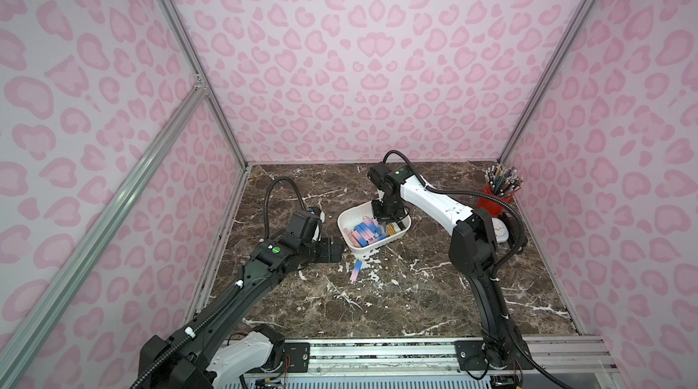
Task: Put the lipstick into the storage box
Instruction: Place the lipstick in the storage box.
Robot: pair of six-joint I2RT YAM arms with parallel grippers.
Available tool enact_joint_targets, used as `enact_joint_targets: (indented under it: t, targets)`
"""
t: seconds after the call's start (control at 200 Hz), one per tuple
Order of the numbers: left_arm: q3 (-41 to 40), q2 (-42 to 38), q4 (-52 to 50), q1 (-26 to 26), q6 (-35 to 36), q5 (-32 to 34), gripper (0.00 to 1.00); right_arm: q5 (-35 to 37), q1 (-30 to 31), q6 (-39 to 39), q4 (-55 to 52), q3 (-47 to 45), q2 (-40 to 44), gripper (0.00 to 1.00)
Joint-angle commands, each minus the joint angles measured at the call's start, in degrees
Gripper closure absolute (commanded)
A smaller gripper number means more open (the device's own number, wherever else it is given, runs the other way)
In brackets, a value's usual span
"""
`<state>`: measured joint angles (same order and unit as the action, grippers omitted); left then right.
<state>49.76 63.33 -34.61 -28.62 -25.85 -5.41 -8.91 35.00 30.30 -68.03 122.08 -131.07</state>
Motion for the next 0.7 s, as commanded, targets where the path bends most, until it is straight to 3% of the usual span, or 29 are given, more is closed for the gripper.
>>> enact_joint_targets:
  t: [0.0, 0.065, 0.185, 0.29, 0.45, 0.58, 0.65, 0.695]
  targets:
    - [0.91, 2.29, 3.17, 0.06, 0.4, -0.94, 0.02, -0.21, -1.04, -2.03, -1.41, 2.09, -2.86, 0.75]
    - [1.55, 4.13, 3.73, 0.06, 0.83, -1.3, 0.02, -0.43, -1.6, -2.64, -1.79, 3.9, -4.07, 0.68]
    - [3.11, 7.78, 5.04, 0.06, 1.56, -1.61, 0.02, 0.38, -2.15, -3.91, -1.87, 5.81, -3.71, 0.42]
    - [4.77, 11.28, 6.11, 0.06, 2.1, -2.21, 0.02, 0.32, -2.7, -5.1, -1.49, 6.06, -1.62, 0.31]
    - [6.55, 16.73, 8.22, 0.06, 2.53, -2.65, 0.01, 1.36, -2.85, -7.01, -1.8, 4.66, 3.12, 0.27]
    - [7.17, 21.08, 11.01, 0.06, 2.31, -2.82, 0.16, 2.56, -3.0, -7.69, -2.05, 1.48, 7.43, 0.28]
    - [7.57, 22.8, 12.94, 0.06, 1.73, -2.51, 0.3, 3.42, -3.23, -7.76, -2.06, -0.7, 9.8, 0.28]
    - [8.27, 24.16, 13.67, 0.06, 1.51, -2.48, 0.33, 3.67, -3.39, -7.74, -2.02, -2.12, 11.19, 0.28]
